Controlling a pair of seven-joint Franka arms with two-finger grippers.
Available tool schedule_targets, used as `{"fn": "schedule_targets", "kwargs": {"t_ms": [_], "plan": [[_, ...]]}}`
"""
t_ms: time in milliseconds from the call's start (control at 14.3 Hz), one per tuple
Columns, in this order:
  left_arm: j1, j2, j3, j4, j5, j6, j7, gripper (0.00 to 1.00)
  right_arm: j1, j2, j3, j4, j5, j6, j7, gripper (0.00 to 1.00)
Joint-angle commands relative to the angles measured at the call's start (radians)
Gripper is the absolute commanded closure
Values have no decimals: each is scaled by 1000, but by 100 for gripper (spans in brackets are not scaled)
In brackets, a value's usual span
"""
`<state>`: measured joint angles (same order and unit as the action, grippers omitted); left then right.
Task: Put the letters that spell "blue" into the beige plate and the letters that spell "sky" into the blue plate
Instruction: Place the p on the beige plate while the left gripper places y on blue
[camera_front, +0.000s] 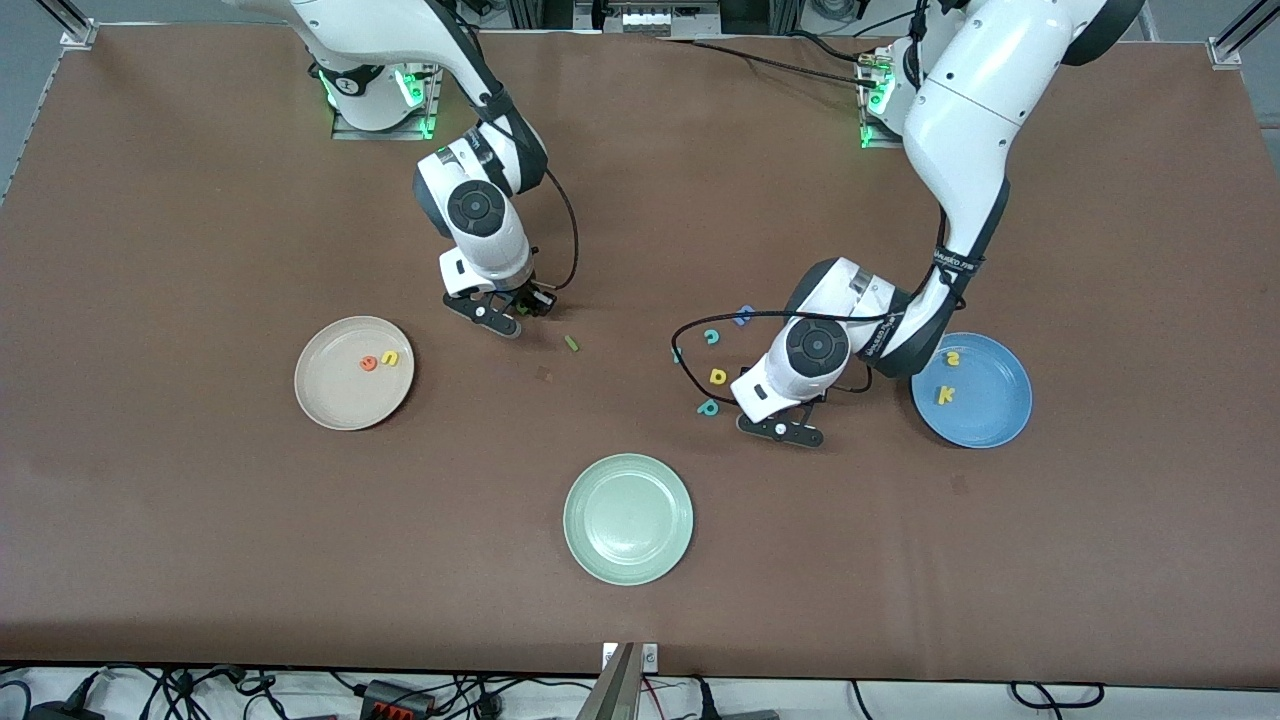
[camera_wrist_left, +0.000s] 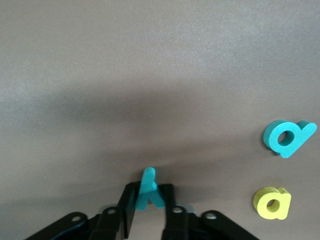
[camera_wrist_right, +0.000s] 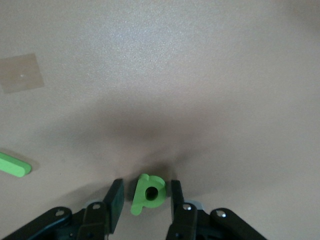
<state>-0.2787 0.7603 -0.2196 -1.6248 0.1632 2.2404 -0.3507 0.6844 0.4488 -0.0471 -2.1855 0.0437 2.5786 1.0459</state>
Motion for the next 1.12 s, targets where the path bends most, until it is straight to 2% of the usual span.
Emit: {"fn": "schedule_targets", "kwargs": {"t_ms": [0,209,279,627,836,1046], "plan": [[3,13,5,19,30,-1,-22,90,6,-9,1,-16,12,14,5,65],[24,-28,6,20,30,-15,-24,90,-2,-9,1,-13,12,14,-4,83],[47,-56,8,22,30,-42,-21,90,-5,-9,0,-10,12,12,-7,86],[179,-174,6,34,32,-267,-2,90,-31,-58,-8,24,12,-21,-49,87],[269,-191,11,31,33,-327,45,90,-179,-75,-11,64,10,-148,-303,87],[366,-165,14,16,41,-349,78,90,-319,-82,-11,69,10,-190,-580,87]]}}
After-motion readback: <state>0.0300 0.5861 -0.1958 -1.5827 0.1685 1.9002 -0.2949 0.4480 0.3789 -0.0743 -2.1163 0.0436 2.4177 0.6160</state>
